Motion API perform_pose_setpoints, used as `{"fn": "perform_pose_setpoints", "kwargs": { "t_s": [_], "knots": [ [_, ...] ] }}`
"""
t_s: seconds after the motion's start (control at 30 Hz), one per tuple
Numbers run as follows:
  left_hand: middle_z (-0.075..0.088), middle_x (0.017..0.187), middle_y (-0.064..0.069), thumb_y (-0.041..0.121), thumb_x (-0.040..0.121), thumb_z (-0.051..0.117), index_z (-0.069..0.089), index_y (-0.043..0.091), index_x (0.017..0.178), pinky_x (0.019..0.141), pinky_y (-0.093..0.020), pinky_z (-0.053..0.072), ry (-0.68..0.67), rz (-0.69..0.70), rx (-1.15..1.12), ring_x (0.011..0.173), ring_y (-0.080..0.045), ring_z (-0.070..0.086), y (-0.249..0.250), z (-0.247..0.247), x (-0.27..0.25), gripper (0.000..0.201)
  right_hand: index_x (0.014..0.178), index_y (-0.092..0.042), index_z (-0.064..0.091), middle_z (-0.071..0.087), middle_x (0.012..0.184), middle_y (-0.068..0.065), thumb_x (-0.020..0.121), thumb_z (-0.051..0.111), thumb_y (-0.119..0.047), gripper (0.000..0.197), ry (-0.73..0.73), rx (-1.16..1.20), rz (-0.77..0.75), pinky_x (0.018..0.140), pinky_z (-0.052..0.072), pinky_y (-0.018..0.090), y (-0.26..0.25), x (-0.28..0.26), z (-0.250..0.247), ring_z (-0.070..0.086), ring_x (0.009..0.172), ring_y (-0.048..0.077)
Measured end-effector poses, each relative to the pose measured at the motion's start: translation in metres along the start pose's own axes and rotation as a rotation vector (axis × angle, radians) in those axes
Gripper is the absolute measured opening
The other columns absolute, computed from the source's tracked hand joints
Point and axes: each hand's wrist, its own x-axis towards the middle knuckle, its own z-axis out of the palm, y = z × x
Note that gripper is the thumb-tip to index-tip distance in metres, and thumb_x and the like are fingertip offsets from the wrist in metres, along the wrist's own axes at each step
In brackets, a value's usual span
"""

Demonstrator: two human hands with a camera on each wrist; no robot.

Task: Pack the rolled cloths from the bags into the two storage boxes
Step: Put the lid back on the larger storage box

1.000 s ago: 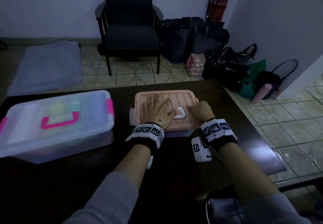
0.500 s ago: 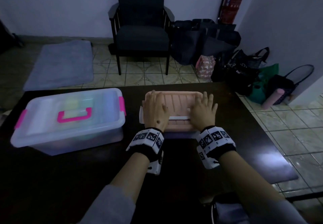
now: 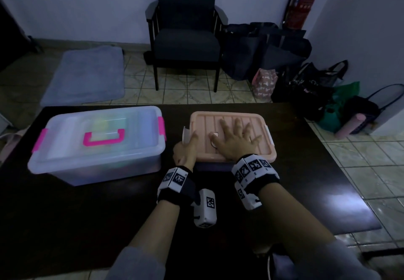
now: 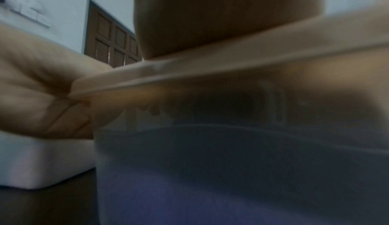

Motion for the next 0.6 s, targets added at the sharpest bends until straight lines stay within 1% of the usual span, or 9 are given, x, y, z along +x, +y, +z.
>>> {"fn": "perform_pose_setpoints", "kwargs": {
  "t_s": [0.07, 0.17, 0.23, 0.3, 0.33, 0.43, 0.53, 0.6],
  "knots": [
    [0.065, 0.115, -0.013, 0.037, 0.086, 0.059, 0.063, 0.007, 0.119, 0.092, -0.034, 0.047, 0.033, 0.098, 0.057, 0.106, -0.029, 0.06, 0.002, 0.0, 0.0, 0.045, 0.147, -0.045, 0.001, -0.011, 0.159, 0.0, 0.087, 0.021, -0.071, 0.068, 0.01, -0.004, -0.006, 0.108, -0.008, 0.066, 0.0, 0.0, 0.001, -0.016, 0.144, 0.033],
    [0.065, 0.117, -0.009, 0.028, 0.09, 0.054, 0.062, 0.014, 0.122, 0.091, -0.03, 0.042, 0.049, 0.205, 0.142, 0.108, -0.027, 0.058, 0.007, -0.001, -0.007, 0.036, 0.147, -0.044, 0.002, -0.009, 0.159, 0.001, 0.087, 0.021, -0.07, 0.068, 0.028, 0.001, -0.012, 0.108, -0.007, 0.066, 0.0, -0.002, 0.001, -0.015, 0.144, 0.034],
    [0.066, 0.113, -0.009, 0.025, 0.091, 0.05, 0.064, 0.014, 0.119, 0.088, -0.028, 0.041, 0.047, 0.253, 0.21, 0.105, -0.026, 0.058, 0.009, -0.003, -0.011, 0.033, 0.147, -0.044, 0.002, -0.009, 0.159, 0.001, 0.087, 0.021, -0.07, 0.068, 0.032, 0.003, -0.012, 0.108, -0.007, 0.067, 0.0, -0.003, 0.002, -0.015, 0.144, 0.034],
    [0.066, 0.11, -0.013, 0.024, 0.093, 0.047, 0.064, 0.011, 0.113, 0.085, -0.03, 0.042, 0.045, 0.302, 0.29, 0.102, -0.028, 0.059, 0.011, -0.003, -0.012, 0.03, 0.147, -0.044, 0.002, -0.009, 0.159, 0.001, 0.087, 0.02, -0.07, 0.068, 0.031, 0.0, -0.008, 0.108, -0.007, 0.067, -0.001, -0.003, 0.001, -0.015, 0.144, 0.034],
    [0.065, 0.112, -0.014, 0.024, 0.094, 0.046, 0.063, 0.009, 0.113, 0.086, -0.032, 0.043, 0.043, 0.309, 0.329, 0.103, -0.029, 0.059, 0.012, -0.002, -0.012, 0.03, 0.147, -0.043, 0.001, -0.01, 0.159, 0.001, 0.087, 0.02, -0.07, 0.068, 0.028, -0.003, -0.006, 0.108, -0.007, 0.066, -0.001, -0.004, 0.001, -0.015, 0.144, 0.034],
    [0.059, 0.121, -0.016, 0.025, 0.098, 0.039, 0.055, 0.006, 0.12, 0.091, -0.036, 0.043, 0.04, 0.312, 0.494, 0.112, -0.03, 0.056, 0.017, -0.001, -0.012, 0.034, 0.147, -0.043, 0.0, -0.01, 0.159, 0.001, 0.087, 0.019, -0.071, 0.069, 0.021, -0.01, -0.002, 0.108, -0.007, 0.066, -0.002, -0.004, 0.0, -0.015, 0.144, 0.034],
    [0.057, 0.122, -0.021, 0.022, 0.1, 0.031, 0.049, 0.002, 0.123, 0.09, -0.039, 0.042, 0.046, 0.331, 0.654, 0.113, -0.034, 0.054, 0.021, 0.0, -0.016, 0.035, 0.148, -0.043, 0.0, -0.01, 0.159, 0.0, 0.087, 0.018, -0.071, 0.069, 0.019, -0.019, -0.003, 0.108, -0.008, 0.066, -0.002, -0.004, -0.001, -0.014, 0.144, 0.034],
    [0.054, 0.126, -0.021, 0.02, 0.101, 0.029, 0.041, 0.001, 0.131, 0.091, -0.039, 0.042, 0.035, 0.321, 0.74, 0.114, -0.034, 0.054, 0.023, 0.001, -0.02, 0.038, 0.147, -0.043, 0.0, -0.01, 0.159, 0.0, 0.087, 0.019, -0.07, 0.068, 0.015, -0.014, -0.005, 0.108, -0.008, 0.066, -0.002, -0.004, -0.001, -0.014, 0.144, 0.034]
  ]
}}
